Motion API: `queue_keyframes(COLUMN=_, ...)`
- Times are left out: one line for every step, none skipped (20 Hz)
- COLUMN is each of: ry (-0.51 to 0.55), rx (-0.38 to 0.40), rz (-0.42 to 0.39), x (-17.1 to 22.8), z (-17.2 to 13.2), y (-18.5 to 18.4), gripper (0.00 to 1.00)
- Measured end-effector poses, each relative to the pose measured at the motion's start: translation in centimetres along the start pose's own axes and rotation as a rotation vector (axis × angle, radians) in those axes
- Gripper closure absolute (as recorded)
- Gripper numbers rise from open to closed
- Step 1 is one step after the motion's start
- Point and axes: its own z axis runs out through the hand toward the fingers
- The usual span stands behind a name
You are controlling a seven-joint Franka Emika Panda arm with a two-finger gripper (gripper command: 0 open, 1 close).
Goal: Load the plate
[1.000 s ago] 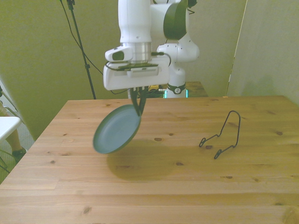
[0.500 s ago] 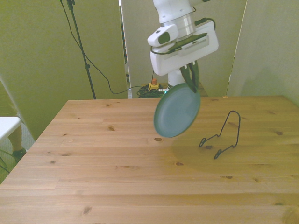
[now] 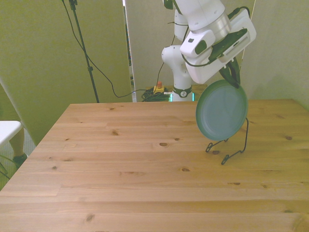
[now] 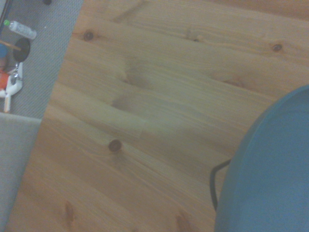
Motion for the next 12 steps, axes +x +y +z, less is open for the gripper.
queue_keyframes(ry=-0.012, rx=-0.002, rz=0.000, x=0.3, z=0.3, y=-0.3, gripper=1.00)
queue_keyframes(ry=-0.013, rx=-0.004, rz=0.008, x=0.6, z=0.4, y=-0.6, gripper=1.00)
queue_keyframes(ry=-0.003, rx=-0.006, rz=0.020, x=0.6, z=0.3, y=-1.8, gripper=1.00)
queue_keyframes(ry=-0.003, rx=-0.006, rz=0.020, x=0.7, z=0.3, y=-1.8, gripper=1.00)
queue_keyframes(ry=-0.005, rx=-0.006, rz=0.021, x=0.7, z=0.4, y=-1.7, gripper=1.00)
queue_keyframes(ry=-0.009, rx=-0.007, rz=0.023, x=0.8, z=0.6, y=-1.7, gripper=1.00)
queue_keyframes(ry=-0.016, rx=-0.009, rz=0.024, x=0.9, z=0.9, y=-1.6, gripper=1.00)
queue_keyframes(ry=-0.023, rx=-0.011, rz=0.026, x=1.0, z=1.1, y=-1.5, gripper=1.00)
queue_keyframes(ry=-0.030, rx=-0.009, rz=0.026, x=1.0, z=1.4, y=-1.4, gripper=1.00)
queue_keyframes(ry=-0.045, rx=-0.001, rz=0.023, x=0.9, z=1.7, y=-1.4, gripper=1.00)
queue_keyframes(ry=-0.068, rx=0.009, rz=0.020, x=0.8, z=1.8, y=-1.3, gripper=1.00)
queue_keyframes(ry=-0.088, rx=0.023, rz=0.017, x=0.8, z=1.9, y=-1.1, gripper=1.00)
